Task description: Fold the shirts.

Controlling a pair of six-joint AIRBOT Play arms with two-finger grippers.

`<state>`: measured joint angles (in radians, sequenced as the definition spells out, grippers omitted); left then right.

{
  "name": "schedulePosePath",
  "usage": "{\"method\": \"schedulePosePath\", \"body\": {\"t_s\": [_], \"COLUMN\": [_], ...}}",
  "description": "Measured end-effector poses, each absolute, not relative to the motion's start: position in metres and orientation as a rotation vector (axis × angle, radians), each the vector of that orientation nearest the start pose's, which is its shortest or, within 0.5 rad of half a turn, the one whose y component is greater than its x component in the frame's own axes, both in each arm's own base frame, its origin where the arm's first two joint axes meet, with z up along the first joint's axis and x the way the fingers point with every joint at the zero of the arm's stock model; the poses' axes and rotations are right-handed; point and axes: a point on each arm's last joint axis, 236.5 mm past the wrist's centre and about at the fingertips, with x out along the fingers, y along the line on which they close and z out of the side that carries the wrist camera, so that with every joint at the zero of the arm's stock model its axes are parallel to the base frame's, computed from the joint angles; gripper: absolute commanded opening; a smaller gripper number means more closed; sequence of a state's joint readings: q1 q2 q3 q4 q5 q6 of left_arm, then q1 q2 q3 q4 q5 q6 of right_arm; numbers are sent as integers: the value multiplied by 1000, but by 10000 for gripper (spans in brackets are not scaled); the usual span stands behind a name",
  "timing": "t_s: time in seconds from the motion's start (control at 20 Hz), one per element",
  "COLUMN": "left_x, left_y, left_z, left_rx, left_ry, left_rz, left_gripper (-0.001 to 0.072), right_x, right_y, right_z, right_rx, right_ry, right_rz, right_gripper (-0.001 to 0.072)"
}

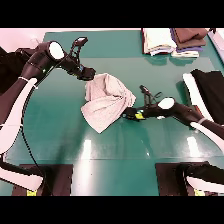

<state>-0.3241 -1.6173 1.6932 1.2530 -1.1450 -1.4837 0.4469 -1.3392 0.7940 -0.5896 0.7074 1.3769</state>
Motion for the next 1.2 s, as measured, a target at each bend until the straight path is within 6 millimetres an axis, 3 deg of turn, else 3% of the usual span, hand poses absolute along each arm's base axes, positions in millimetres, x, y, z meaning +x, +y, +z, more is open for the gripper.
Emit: {"method": "schedulePosePath", "body": {"t_s": [0.1,0.15,0.25,0.3,0.4,0.5,0.6,0.8,1.0,1.1,1.2], "left_x": [467,467,467,467,466,465,464,436,371,334,303], "left_y": [-228,-227,-227,-227,-226,-219,-203,-165,-140,-128,-121], "left_z": [71,71,71,71,75,94,130,239,343,382,409], "left_rx": [-22,-20,-20,-19,-15,3,17,14,7,8,5], "left_ry": [1077,1077,1078,1078,1071,1029,947,711,467,361,285], "left_rz": [-528,-527,-527,-527,-526,-512,-485,-436,-429,-427,-430], "left_gripper": [23,23,23,23,23,23,23,23,23,23,22], "right_x": [315,319,326,329,333,342,354,369,359,345,328], "right_y": [304,310,320,323,327,321,301,238,174,145,122], "right_z": [-57,-59,-62,-60,-50,-28,6,106,214,259,295], "right_rx": [601,599,593,590,576,552,511,418,308,255,210], "right_ry": [1306,1311,1319,1315,1290,1232,1148,964,775,689,629], "right_rz": [571,577,590,599,627,650,666,682,648,601,549], "right_gripper": [440,350,63,13,13,13,13,11,11,11,12]}}
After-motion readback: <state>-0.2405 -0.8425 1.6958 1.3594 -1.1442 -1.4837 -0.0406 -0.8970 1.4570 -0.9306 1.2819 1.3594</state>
